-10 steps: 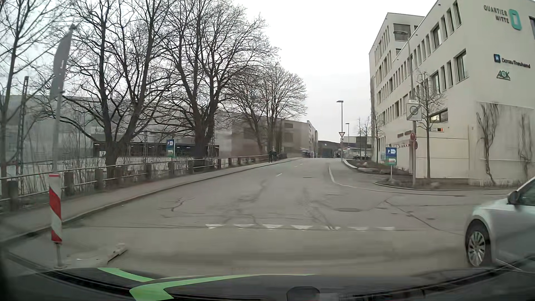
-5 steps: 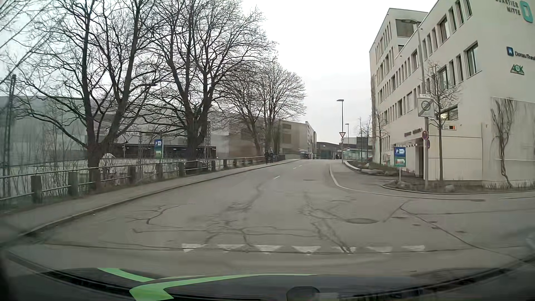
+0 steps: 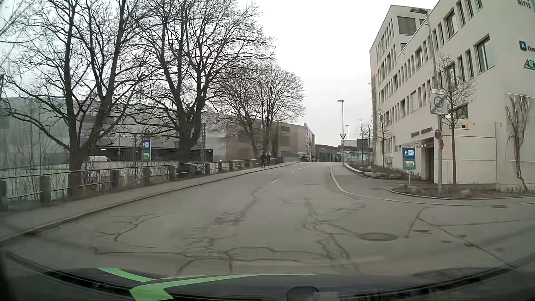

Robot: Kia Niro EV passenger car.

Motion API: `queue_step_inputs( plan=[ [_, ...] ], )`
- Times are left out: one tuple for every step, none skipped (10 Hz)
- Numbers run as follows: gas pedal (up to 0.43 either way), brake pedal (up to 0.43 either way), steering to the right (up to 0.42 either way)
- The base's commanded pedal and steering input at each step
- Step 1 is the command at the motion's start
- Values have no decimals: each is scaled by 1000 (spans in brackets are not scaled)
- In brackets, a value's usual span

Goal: Follow the waypoints while adhering to traffic rules and regulations

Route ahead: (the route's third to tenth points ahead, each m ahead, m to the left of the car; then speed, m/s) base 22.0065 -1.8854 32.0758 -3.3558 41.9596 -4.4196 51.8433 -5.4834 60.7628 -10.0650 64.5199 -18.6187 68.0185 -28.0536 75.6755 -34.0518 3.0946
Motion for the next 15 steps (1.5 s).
queue_step_inputs(
  plan=[
    [0,0,15],
    [0,0,15],
    [0,0,15],
    [0,0,15],
    [0,0,15],
    [20,0,15],
    [47,0,15],
    [87,0,15],
    [110,0,15],
    [138,0,15],
    [177,0,15],
    [209,0,15],
    [260,0,15],
    [311,0,15],
    [331,0,16]
  ],
)
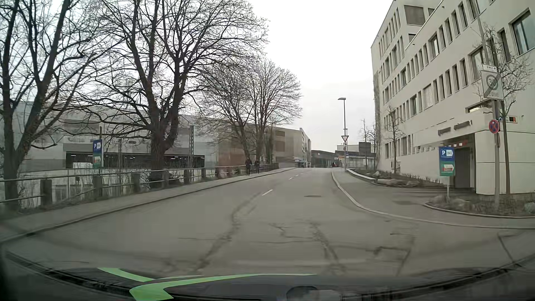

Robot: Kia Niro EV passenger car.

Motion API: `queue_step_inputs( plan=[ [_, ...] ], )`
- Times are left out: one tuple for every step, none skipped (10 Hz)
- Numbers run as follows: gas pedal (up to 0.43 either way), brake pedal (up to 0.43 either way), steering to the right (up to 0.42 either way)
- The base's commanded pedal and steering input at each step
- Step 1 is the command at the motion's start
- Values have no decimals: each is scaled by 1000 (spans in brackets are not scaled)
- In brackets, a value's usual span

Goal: Follow the waypoints while adhering to traffic rules and regulations

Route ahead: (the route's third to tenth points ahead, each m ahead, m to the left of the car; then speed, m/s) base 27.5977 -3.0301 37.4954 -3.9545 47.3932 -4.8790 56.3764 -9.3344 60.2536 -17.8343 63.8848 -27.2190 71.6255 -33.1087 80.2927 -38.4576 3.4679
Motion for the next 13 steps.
queue_step_inputs(
  plan=[
    [331,0,16],
    [350,0,16],
    [350,0,16],
    [358,0,20],
    [378,0,29],
    [390,0,33],
    [390,0,34],
    [390,0,35],
    [390,0,35],
    [390,0,35],
    [378,0,35],
    [378,0,35],
    [378,0,35]
  ],
)
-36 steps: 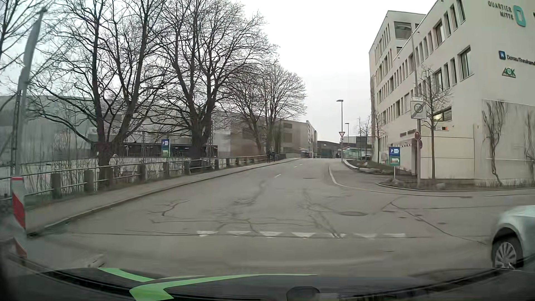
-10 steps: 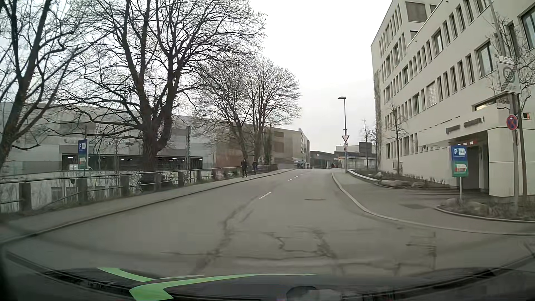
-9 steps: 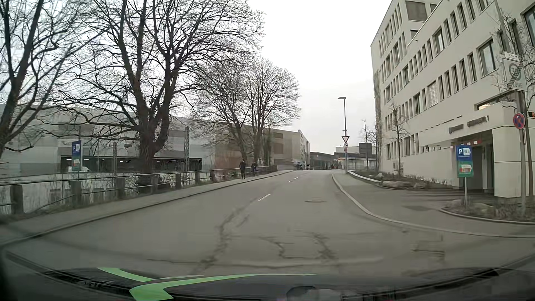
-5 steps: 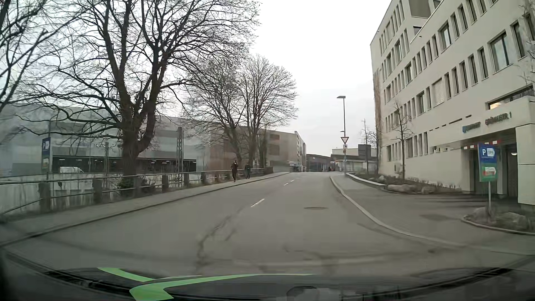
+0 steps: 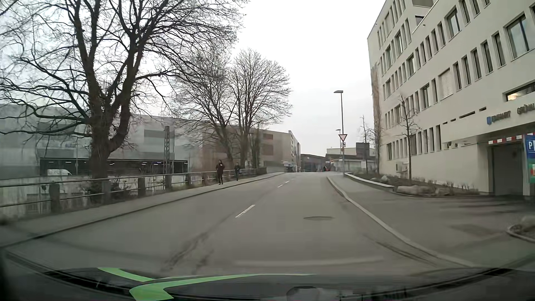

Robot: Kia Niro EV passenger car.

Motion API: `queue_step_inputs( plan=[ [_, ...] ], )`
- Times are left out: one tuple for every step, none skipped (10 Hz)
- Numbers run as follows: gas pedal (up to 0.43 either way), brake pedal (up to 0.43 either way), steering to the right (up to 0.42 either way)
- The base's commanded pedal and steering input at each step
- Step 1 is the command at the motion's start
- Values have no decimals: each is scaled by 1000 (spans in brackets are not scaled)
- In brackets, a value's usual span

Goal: Follow the waypoints while adhering to traffic rules and regulations

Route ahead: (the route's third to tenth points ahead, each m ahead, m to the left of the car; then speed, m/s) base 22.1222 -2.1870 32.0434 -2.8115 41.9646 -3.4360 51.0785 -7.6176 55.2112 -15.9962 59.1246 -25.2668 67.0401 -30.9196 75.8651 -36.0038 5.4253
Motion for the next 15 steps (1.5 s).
queue_step_inputs(
  plan=[
    [378,0,35],
    [350,0,35],
    [331,0,36],
    [331,0,36],
    [287,0,34],
    [268,0,33],
    [268,0,33],
    [220,0,33],
    [220,0,32],
    [220,0,32],
    [189,0,32],
    [177,0,32],
    [177,0,31],
    [169,0,28],
    [169,0,23]
  ],
)
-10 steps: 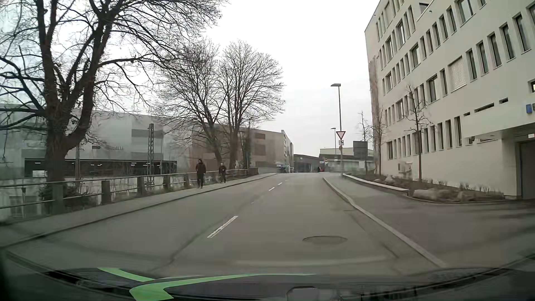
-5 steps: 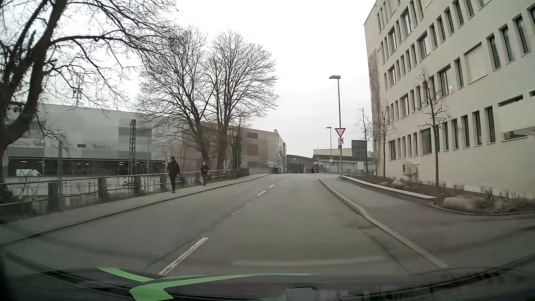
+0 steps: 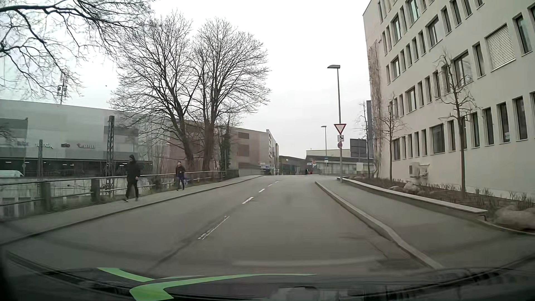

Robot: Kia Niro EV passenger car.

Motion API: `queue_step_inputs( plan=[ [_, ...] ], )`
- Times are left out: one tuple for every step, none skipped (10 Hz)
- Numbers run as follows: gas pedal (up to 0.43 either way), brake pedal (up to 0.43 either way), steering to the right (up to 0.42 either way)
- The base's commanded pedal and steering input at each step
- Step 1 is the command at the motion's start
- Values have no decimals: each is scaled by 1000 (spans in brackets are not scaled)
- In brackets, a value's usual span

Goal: Follow the waypoints while adhering to traffic rules and regulations

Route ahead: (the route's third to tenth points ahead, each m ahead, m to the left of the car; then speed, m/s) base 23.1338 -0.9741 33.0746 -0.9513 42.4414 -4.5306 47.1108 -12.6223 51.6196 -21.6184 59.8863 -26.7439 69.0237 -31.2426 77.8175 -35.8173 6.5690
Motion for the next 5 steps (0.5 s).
queue_step_inputs(
  plan=[
    [169,0,18],
    [169,0,16],
    [169,0,15],
    [169,0,15],
    [169,0,12]
  ],
)
